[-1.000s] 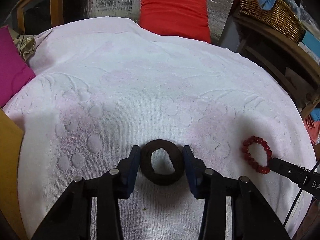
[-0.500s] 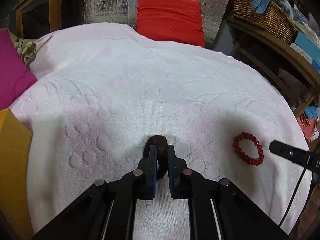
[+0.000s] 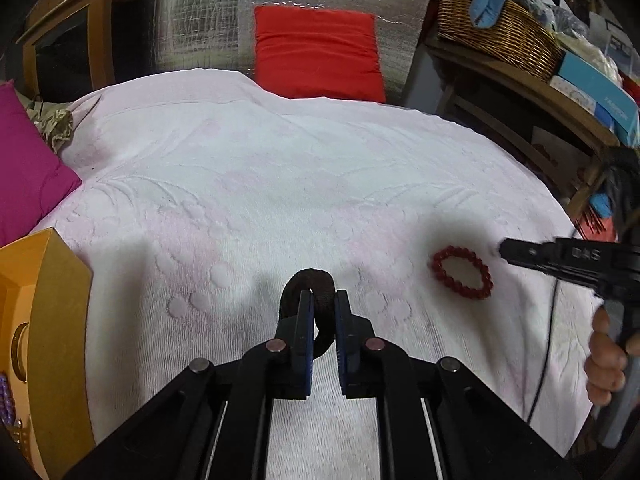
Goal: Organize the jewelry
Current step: 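Lift the red bracelet and black ring and carry both over the orange box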
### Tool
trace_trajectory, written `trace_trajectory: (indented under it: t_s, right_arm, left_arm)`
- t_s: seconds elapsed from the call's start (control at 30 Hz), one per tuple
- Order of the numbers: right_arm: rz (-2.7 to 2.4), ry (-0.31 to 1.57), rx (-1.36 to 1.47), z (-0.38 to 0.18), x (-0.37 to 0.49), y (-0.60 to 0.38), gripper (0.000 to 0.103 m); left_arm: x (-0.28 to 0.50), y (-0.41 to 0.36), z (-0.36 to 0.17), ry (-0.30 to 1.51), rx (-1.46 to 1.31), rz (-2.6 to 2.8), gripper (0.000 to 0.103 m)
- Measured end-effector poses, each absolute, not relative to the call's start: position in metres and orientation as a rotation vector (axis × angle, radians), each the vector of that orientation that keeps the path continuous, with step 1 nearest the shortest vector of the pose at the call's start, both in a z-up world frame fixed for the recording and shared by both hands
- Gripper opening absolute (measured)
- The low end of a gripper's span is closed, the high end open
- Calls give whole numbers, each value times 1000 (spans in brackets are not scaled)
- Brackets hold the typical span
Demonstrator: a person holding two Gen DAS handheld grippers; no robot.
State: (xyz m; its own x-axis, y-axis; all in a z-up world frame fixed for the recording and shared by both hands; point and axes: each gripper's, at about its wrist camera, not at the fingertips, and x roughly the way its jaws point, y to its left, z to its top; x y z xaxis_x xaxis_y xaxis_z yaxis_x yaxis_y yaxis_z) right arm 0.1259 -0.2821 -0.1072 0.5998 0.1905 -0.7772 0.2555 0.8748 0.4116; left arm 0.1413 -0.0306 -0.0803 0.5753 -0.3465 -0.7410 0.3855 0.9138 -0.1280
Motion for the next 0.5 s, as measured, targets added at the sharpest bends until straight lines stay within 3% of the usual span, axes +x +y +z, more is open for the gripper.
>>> trace_trajectory:
  t_s: [0.07, 0.37, 0.43, 0.5]
  right_arm:
    - [-49, 949, 490, -111, 130, -278, 26]
    - [-115, 985, 274, -130, 147, -248, 27]
    - [-126, 983, 229, -131, 147, -242, 24]
    - [-137, 978, 166, -131, 147, -236, 14]
  left_arm:
    - [138, -29, -80, 856, 51, -446, 10]
    - [130, -17, -75, 847, 58, -454, 10]
    - [131, -14, -74, 843, 59, -447, 10]
    - [131, -11, -73, 843, 52, -445, 10]
